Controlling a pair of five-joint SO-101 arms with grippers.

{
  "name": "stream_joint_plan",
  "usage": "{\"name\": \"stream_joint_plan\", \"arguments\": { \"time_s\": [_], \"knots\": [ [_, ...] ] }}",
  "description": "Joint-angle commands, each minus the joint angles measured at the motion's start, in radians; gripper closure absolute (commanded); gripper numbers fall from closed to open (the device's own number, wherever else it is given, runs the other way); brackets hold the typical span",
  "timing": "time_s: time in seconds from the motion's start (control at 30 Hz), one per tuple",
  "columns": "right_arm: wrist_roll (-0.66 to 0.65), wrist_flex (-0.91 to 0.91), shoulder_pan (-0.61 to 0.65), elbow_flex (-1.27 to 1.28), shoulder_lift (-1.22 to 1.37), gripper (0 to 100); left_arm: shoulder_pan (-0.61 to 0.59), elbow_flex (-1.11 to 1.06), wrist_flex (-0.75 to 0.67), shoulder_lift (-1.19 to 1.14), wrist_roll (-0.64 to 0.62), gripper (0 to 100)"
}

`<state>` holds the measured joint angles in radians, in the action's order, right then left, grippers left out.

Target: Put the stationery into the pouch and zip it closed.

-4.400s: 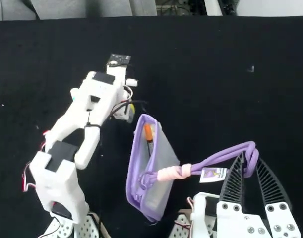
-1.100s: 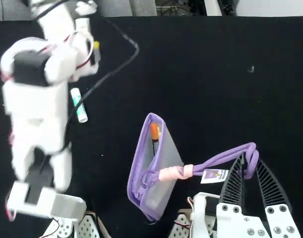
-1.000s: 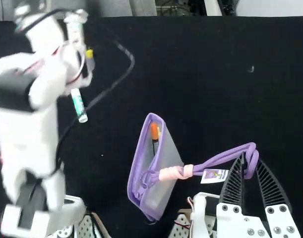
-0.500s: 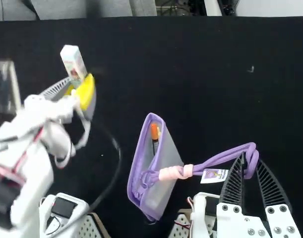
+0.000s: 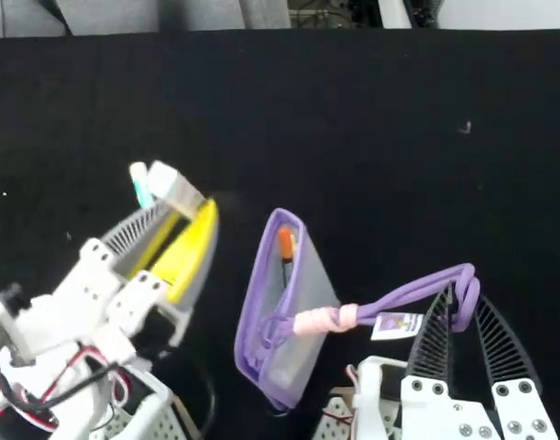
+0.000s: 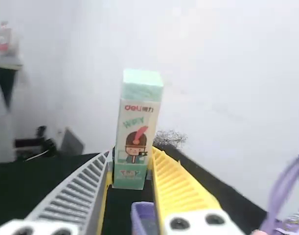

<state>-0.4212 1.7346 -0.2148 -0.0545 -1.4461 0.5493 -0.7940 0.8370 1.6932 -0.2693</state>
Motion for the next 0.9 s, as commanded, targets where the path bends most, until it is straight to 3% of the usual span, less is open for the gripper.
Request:
{"name": "stream_joint_plan", "arguments": {
  "time_s": [0.0,0.13,0.33,0.87],
  "knots": [
    [0.008,0.032,-0.009,-0.015,0.004,98.7,0.088,-0.081,-0.114,0.066,-0.008,97],
    [0.008,0.032,-0.009,-0.013,0.004,98.7,0.154,-0.173,-0.213,0.100,-0.006,97],
    [0.008,0.032,-0.009,-0.013,0.004,98.7,0.245,-0.209,-0.193,0.107,0.000,97],
    [0.008,0.032,-0.009,-0.013,0.004,98.7,0.248,-0.400,-0.150,0.101,0.002,90]
  ]
}}
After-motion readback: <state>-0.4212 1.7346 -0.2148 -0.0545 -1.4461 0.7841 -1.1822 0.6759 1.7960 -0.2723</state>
